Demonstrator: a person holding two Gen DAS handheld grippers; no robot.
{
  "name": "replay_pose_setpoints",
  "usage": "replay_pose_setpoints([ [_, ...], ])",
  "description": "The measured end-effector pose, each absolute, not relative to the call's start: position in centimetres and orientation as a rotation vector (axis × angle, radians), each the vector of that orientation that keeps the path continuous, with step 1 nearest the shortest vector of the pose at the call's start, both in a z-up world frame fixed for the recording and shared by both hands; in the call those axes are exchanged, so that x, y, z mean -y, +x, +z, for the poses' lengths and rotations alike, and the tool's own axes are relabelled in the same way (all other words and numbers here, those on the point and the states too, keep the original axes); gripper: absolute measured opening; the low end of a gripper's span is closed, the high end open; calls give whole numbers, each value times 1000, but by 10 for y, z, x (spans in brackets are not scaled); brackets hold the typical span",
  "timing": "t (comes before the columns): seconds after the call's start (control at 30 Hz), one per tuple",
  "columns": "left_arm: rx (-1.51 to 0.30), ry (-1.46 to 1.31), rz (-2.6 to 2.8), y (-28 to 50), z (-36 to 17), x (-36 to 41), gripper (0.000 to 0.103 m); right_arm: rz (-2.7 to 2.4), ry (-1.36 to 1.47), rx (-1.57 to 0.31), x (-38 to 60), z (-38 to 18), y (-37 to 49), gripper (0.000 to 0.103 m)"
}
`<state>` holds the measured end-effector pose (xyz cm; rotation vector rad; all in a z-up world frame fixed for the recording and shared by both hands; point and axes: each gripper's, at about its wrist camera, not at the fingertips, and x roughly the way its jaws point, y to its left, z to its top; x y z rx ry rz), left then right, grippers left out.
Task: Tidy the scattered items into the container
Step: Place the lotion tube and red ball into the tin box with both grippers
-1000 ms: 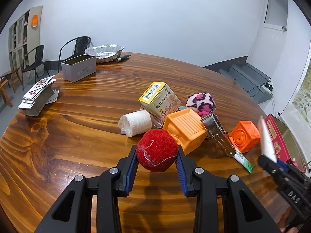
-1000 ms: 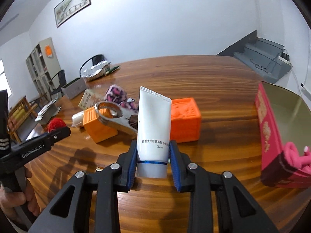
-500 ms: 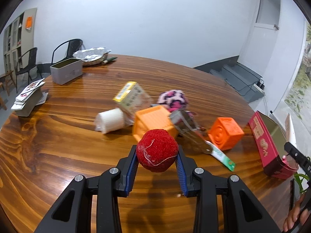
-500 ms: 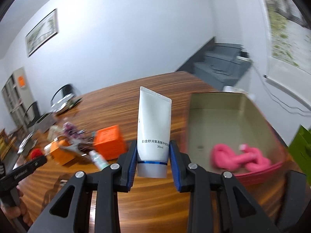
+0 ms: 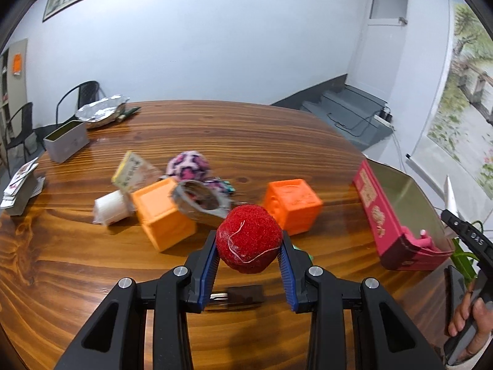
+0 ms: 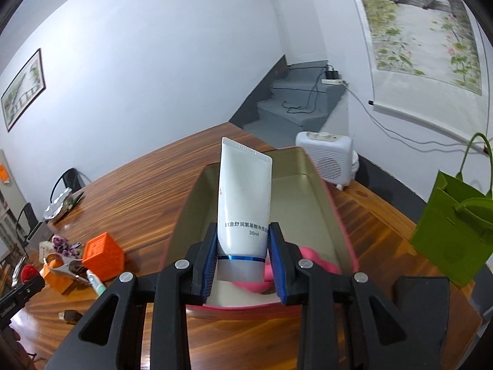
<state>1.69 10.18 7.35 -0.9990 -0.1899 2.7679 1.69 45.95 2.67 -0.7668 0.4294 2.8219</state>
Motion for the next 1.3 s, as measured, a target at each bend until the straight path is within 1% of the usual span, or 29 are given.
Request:
replay_pose_setpoints([
  [0.07,162,-997,2758,16,75,-113,37,2801,-770,-446,-468,24,17,36],
  [0.13,141,-996,2744,16,76,-123,37,2785,-758,-477,-476,21,19,39],
  [0.2,116,-993,2731,16,78,-134,37,2786,-733,-514,-483,21,22,55],
  [0.27,93,-986,2715,16,80,-145,37,2774,-683,-514,-488,23,27,61],
  [0.53,65,-993,2610,7,83,-192,37,2753,-579,-411,-482,27,37,63],
  [0.63,49,-981,2564,4,87,-213,37,2746,-549,-389,-481,29,40,65],
  [0.7,37,-964,2530,1,91,-229,37,2737,-526,-378,-480,30,43,69],
  [0.87,-4,-910,2454,-4,101,-268,37,2716,-489,-387,-486,31,43,73],
  [1.07,-46,-892,2369,-15,100,-306,37,2699,-466,-440,-496,31,48,73],
  [1.13,-55,-906,2322,-18,97,-317,46,2697,-464,-442,-497,31,49,73],
  [1.17,-58,-907,2316,-18,96,-320,61,2696,-466,-442,-498,31,48,74],
  [1.2,-61,-899,2330,-17,95,-321,69,2690,-466,-444,-498,31,48,74],
  [1.23,-61,-894,2341,-17,95,-321,74,2682,-464,-449,-500,31,49,74],
  [1.27,-50,-892,2346,-18,95,-319,81,2681,-461,-462,-502,31,49,74],
  [1.3,-37,-892,2348,-18,95,-316,81,2682,-463,-475,-505,30,49,75],
])
